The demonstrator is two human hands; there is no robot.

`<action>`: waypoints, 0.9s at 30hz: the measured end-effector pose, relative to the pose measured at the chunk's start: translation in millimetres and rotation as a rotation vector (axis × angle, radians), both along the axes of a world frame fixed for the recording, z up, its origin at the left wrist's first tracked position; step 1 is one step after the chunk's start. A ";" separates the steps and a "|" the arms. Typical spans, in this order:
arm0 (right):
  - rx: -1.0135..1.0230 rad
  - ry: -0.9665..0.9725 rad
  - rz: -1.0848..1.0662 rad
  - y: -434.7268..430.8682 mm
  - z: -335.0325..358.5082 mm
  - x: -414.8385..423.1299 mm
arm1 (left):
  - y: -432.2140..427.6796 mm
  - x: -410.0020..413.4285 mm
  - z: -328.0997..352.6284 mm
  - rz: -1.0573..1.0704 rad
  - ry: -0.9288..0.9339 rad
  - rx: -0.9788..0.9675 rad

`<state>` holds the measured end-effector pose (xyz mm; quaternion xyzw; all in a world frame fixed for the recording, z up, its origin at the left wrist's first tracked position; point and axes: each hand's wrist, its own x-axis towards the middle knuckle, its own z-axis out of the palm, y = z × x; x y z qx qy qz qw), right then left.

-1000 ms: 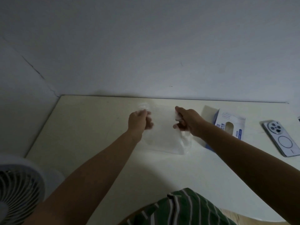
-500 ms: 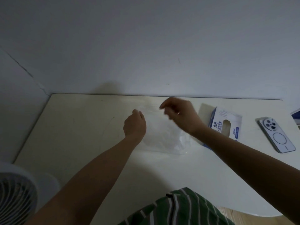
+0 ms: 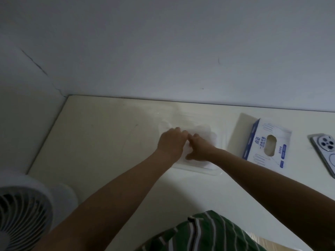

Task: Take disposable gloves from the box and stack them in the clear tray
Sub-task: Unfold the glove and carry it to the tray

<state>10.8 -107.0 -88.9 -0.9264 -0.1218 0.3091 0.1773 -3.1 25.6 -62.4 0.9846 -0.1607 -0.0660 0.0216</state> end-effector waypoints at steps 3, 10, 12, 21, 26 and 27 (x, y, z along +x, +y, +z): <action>-0.088 -0.005 0.030 -0.3 -7.2 1.5 | 7.2 5.9 -15.0 0.139 0.373 0.068; -0.230 -0.026 0.097 -9.5 -24.8 0.4 | 14.7 16.1 -31.6 0.137 0.494 0.115; -0.225 -0.043 0.096 -5.7 -30.0 -0.8 | 14.1 17.7 -34.3 0.115 0.505 0.162; -0.204 -0.058 0.147 0.5 -27.1 -1.9 | 11.3 14.7 -38.8 0.083 0.511 0.338; -0.199 0.006 0.226 -3.4 5.7 7.1 | 8.2 21.1 -15.3 0.190 0.540 0.203; -0.166 -0.048 0.230 -6.4 15.4 8.9 | 5.4 24.3 -7.1 0.167 0.532 0.246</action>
